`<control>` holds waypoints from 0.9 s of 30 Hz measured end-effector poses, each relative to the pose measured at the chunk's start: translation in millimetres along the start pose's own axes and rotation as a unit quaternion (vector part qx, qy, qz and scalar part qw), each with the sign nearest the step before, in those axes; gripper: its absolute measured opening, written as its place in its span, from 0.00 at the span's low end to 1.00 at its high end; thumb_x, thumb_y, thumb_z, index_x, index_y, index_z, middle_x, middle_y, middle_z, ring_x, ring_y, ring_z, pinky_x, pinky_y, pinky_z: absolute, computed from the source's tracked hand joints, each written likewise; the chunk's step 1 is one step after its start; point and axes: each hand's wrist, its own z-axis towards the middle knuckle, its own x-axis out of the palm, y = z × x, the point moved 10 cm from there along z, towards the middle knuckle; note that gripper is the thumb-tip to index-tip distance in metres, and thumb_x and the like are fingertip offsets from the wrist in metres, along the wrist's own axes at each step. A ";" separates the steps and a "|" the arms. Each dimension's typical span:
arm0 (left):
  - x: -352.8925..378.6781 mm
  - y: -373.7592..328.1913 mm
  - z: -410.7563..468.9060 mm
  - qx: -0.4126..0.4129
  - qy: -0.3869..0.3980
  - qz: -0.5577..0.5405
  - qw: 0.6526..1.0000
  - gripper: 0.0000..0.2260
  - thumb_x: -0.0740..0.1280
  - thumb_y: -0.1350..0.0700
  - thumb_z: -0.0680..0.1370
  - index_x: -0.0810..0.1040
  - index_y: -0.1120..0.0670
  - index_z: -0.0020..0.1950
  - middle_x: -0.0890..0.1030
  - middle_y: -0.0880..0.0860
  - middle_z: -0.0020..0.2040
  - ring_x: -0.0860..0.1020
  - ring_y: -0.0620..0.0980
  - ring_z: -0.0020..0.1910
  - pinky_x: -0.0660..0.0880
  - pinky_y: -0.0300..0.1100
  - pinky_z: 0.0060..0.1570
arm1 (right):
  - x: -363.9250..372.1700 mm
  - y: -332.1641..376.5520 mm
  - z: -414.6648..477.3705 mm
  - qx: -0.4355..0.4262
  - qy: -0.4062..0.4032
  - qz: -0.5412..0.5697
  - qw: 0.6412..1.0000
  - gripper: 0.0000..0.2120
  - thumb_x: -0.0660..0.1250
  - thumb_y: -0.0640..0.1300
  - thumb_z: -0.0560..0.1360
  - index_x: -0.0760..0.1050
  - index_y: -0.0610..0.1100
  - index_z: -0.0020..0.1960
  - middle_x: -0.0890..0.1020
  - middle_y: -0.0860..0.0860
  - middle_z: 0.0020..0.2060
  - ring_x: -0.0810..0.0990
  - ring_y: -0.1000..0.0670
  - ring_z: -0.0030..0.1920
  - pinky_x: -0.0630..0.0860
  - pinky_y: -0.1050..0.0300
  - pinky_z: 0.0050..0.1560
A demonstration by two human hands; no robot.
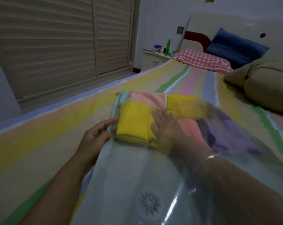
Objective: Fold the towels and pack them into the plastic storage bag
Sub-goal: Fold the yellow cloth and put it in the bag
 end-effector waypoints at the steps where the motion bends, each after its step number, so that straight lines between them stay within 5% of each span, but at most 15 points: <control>1: 2.5 -3.3 -1.8 -0.003 0.008 0.017 1.000 0.21 0.57 0.71 0.79 0.78 0.50 0.61 0.81 0.53 0.58 0.82 0.44 0.47 0.82 0.42 0.44 | 2.7 -0.1 -1.5 -0.002 0.016 -0.022 1.000 0.28 0.47 0.48 0.81 0.81 0.33 0.53 0.82 0.35 0.52 0.82 0.34 0.52 0.74 0.42 0.54; 4: 7.6 -20.3 -12.1 -0.062 0.040 0.090 0.993 0.20 0.57 0.67 0.80 0.76 0.49 0.65 0.77 0.53 0.60 0.80 0.42 0.44 0.79 0.39 0.38 | -24.9 16.2 -38.5 -0.016 -0.049 -0.016 0.999 0.24 0.50 0.50 0.82 0.81 0.37 0.52 0.83 0.32 0.47 0.82 0.31 0.48 0.68 0.42 0.56; 7: 8.5 -54.6 -30.5 -0.082 0.086 0.248 0.961 0.17 0.61 0.57 0.81 0.71 0.49 0.70 0.72 0.52 0.68 0.75 0.54 0.60 0.75 0.51 0.57 | -58.1 40.0 -110.4 -0.059 -0.033 0.005 0.998 0.16 0.59 0.56 0.77 0.79 0.46 0.52 0.80 0.33 0.54 0.78 0.30 0.56 0.72 0.33 0.56; 9: 30.4 -89.2 -54.7 -0.037 0.117 0.338 0.933 0.19 0.63 0.53 0.80 0.70 0.49 0.71 0.67 0.50 0.72 0.69 0.52 0.67 0.69 0.45 0.62 | -82.3 44.9 -165.6 -0.063 0.017 0.054 0.996 0.24 0.55 0.60 0.79 0.80 0.43 0.54 0.80 0.36 0.57 0.78 0.34 0.58 0.74 0.37 0.55; 13: 152.7 -165.9 -154.4 0.109 0.216 0.369 0.897 0.14 0.64 0.55 0.79 0.75 0.48 0.65 0.77 0.50 0.64 0.76 0.50 0.60 0.72 0.39 0.57 | -135.3 37.4 -284.8 -0.011 0.050 0.121 0.991 0.33 0.39 0.57 0.83 0.75 0.37 0.60 0.82 0.41 0.56 0.82 0.44 0.55 0.82 0.47 0.44; 15: 229.8 -192.0 -219.8 0.201 0.288 0.364 0.863 0.14 0.64 0.54 0.79 0.76 0.47 0.65 0.77 0.45 0.63 0.74 0.45 0.62 0.66 0.31 0.57 | -166.4 30.1 -346.9 0.019 0.129 0.133 0.982 0.47 0.31 0.67 0.76 0.68 0.32 0.69 0.72 0.42 0.69 0.74 0.50 0.66 0.75 0.59 0.59; 16: 264.7 -199.8 -251.0 0.233 0.320 0.355 0.847 0.14 0.64 0.54 0.79 0.75 0.47 0.65 0.76 0.43 0.62 0.73 0.42 0.63 0.63 0.29 0.55 | -182.9 19.9 -376.3 0.035 0.120 0.139 0.982 0.52 0.30 0.72 0.69 0.60 0.35 0.74 0.64 0.44 0.74 0.65 0.52 0.72 0.63 0.66 0.66; 17: 297.7 -203.7 -280.0 0.250 0.352 0.340 0.836 0.15 0.63 0.54 0.79 0.75 0.47 0.66 0.76 0.43 0.63 0.72 0.42 0.63 0.63 0.29 0.55 | -193.1 11.8 -412.8 0.040 0.139 0.143 0.979 0.51 0.33 0.73 0.67 0.56 0.41 0.77 0.61 0.48 0.76 0.60 0.54 0.74 0.55 0.69 0.66; 20: 380.2 -197.6 -348.8 0.260 0.428 0.315 0.806 0.15 0.61 0.55 0.80 0.75 0.48 0.66 0.75 0.46 0.66 0.72 0.44 0.64 0.66 0.34 0.60 | -231.0 -22.9 -504.6 0.045 0.066 0.248 0.965 0.24 0.52 0.63 0.79 0.64 0.56 0.73 0.68 0.62 0.70 0.66 0.62 0.68 0.58 0.77 0.60; 22: 420.4 -186.0 -376.1 0.278 0.445 0.340 0.780 0.15 0.61 0.55 0.80 0.75 0.49 0.66 0.75 0.47 0.67 0.73 0.45 0.64 0.67 0.39 0.63 | -242.0 -58.0 -554.4 0.060 0.052 0.245 0.966 0.18 0.60 0.54 0.77 0.71 0.59 0.66 0.69 0.72 0.66 0.66 0.70 0.66 0.64 0.75 0.62; 27: 467.0 -132.6 -388.6 0.289 0.435 0.457 0.720 0.14 0.62 0.51 0.78 0.75 0.48 0.64 0.77 0.49 0.63 0.75 0.51 0.60 0.73 0.45 0.57 | -257.7 -157.2 -645.9 0.137 0.006 0.197 0.971 0.15 0.61 0.61 0.76 0.78 0.54 0.55 0.76 0.64 0.56 0.76 0.63 0.55 0.74 0.66 0.50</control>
